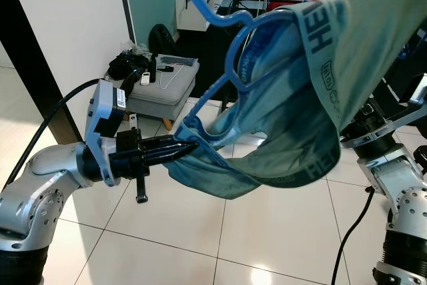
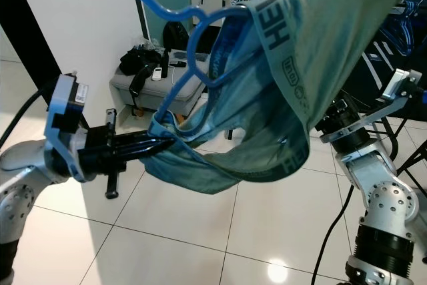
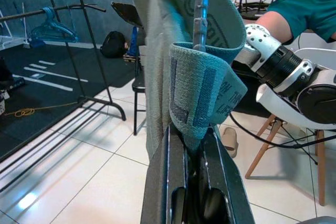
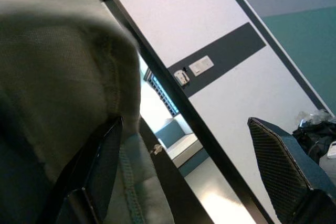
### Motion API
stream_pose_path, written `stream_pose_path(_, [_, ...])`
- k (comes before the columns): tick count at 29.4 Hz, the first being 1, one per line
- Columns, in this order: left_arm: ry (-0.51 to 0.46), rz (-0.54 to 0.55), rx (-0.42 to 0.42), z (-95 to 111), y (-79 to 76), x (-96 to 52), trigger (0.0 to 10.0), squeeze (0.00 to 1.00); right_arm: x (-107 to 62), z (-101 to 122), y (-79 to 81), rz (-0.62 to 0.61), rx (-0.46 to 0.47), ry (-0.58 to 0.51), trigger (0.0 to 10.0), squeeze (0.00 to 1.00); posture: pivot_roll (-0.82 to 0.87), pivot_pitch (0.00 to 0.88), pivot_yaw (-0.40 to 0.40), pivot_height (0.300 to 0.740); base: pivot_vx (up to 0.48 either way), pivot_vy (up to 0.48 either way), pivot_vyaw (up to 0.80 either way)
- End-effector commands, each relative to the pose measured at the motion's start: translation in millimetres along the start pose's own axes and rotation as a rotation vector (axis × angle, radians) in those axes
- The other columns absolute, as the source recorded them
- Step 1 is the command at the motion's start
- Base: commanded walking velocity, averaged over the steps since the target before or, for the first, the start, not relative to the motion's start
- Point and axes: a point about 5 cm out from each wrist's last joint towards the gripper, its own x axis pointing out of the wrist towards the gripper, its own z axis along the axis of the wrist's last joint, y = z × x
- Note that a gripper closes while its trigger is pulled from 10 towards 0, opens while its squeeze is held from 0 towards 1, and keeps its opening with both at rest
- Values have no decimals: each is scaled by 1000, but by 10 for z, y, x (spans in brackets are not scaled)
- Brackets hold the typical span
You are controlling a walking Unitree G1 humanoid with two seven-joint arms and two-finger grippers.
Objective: Hang hanger
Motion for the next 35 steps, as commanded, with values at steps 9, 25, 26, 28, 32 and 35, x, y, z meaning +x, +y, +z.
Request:
stream_pose_path(9, [7, -40, -4, 22, -52, 4, 10000, 0, -22, -16, 141, 122, -32, 78, 5373, 0, -14, 54, -42, 740, 0, 0, 0])
stream_pose_path(25, [10, -39, 2, 61, -46, -60, 10000, 0, -312, 77, 211, 198, -97, 221, 10000, 0, -14, 59, -38, 740, 0, 0, 0])
stream_pose_path(26, [10, -39, 2, 61, -46, -60, 10000, 0, -312, 77, 211, 198, -97, 221, 10000, 0, -14, 59, -38, 740, 0, 0, 0])
stream_pose_path(28, [6, -47, -1, 68, -56, -56, 10000, 0, -322, 64, 228, 210, -96, 230, 10000, 0, -11, 60, -37, 740, 0, 0, 0])
stream_pose_path(32, [6, -49, -2, 70, -59, -55, 10000, 0, -324, 58, 233, 215, -96, 233, 10000, 0, -9, 61, -37, 740, 0, 0, 0])
stream_pose_path(35, [8, -51, -3, 71, -61, -61, 10000, 0, -328, 49, 233, 219, -95, 239, 10000, 0, -6, 62, -37, 740, 0, 0, 0])
